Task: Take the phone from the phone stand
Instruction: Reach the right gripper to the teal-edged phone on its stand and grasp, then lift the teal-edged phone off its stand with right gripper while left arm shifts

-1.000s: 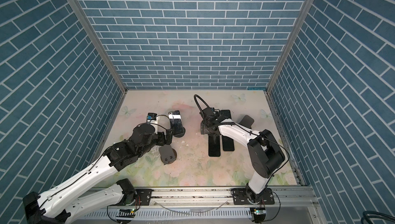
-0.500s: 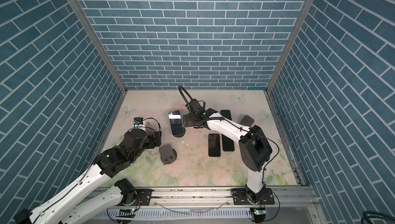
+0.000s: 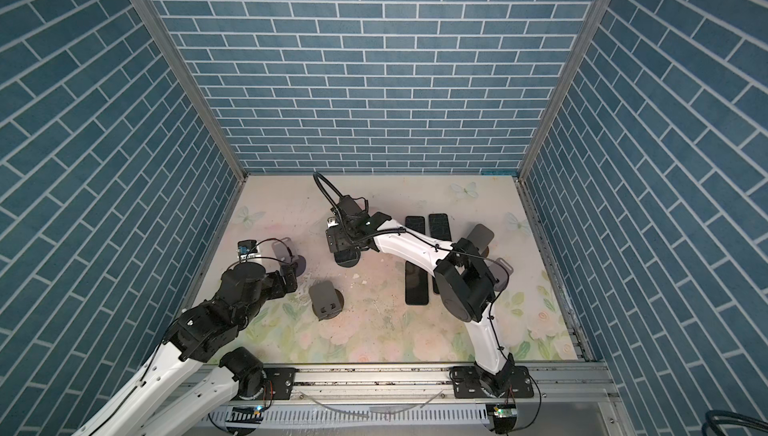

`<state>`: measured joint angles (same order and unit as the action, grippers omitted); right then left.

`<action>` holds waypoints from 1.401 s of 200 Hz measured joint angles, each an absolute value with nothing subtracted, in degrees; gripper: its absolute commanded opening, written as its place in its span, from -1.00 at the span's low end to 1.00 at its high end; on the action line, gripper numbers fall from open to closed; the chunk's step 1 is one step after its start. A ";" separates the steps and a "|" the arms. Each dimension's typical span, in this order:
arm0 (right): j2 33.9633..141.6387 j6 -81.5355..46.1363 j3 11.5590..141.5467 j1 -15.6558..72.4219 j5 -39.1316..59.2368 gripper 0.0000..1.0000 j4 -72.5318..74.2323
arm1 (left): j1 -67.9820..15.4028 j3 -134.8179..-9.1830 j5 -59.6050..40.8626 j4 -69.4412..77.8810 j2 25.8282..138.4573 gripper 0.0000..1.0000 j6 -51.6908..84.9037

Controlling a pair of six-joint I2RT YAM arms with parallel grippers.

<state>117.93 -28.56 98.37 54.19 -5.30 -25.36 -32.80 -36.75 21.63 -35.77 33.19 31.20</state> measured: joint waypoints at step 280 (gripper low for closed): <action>121.03 -26.96 107.11 56.40 -14.81 0.26 -28.77 | -32.51 -35.73 16.78 -35.92 31.92 0.99 28.23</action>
